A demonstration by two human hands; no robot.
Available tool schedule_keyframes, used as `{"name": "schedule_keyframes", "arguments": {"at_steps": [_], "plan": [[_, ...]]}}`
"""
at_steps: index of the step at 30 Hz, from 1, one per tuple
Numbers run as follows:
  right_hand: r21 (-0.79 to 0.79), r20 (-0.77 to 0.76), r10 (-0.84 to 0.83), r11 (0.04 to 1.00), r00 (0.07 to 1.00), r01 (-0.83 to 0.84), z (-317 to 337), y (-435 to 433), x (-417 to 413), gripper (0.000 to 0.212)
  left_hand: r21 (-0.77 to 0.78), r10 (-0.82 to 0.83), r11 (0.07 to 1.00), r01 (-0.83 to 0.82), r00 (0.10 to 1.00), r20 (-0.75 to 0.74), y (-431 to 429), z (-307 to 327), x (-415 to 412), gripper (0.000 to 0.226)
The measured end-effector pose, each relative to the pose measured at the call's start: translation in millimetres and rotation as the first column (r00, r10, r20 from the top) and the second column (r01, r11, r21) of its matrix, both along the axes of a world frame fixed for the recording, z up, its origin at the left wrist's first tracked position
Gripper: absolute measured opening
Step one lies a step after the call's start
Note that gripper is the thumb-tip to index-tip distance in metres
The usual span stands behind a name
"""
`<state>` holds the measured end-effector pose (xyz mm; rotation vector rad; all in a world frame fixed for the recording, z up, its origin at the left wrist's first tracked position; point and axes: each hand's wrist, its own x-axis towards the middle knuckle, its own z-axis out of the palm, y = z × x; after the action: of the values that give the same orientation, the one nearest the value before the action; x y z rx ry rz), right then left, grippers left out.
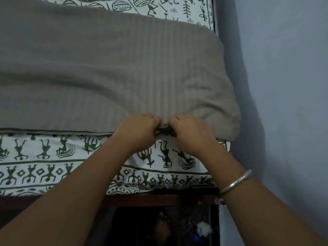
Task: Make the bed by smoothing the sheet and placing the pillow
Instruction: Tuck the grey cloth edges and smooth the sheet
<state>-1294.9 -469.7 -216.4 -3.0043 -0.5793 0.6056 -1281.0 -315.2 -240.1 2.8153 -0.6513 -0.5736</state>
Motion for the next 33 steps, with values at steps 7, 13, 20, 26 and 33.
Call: {"name": "schedule_keyframes", "arguments": {"at_steps": [7,13,20,26,33], "plan": [[0.015,-0.118,0.061,0.998,0.991,-0.060,-4.5,12.0,5.1,0.030,0.021,-0.123,0.992,0.121,0.970,0.208,24.8,-17.4,-19.3,0.030],[0.066,-0.298,-0.035,0.996,0.954,0.057,8.9,27.3,32.2,0.015,-0.255,0.028,0.967,-0.007,0.996,0.081,37.8,-8.7,-15.5,0.025],[0.059,0.044,0.000,0.998,0.999,-0.002,-21.3,73.6,28.7,0.057,0.035,0.268,0.959,-0.281,0.941,0.205,82.2,-27.8,-16.8,0.051],[0.112,0.074,0.070,0.991,0.995,-0.078,-5.1,108.0,59.8,0.035,-0.093,0.279,0.960,-0.264,0.928,0.246,114.1,-8.3,-5.3,0.051],[0.046,0.001,0.287,0.957,0.958,-0.287,-40.1,171.5,52.2,0.069,0.139,0.206,0.964,-0.227,0.967,0.152,174.8,-31.1,-30.2,0.084]]}}
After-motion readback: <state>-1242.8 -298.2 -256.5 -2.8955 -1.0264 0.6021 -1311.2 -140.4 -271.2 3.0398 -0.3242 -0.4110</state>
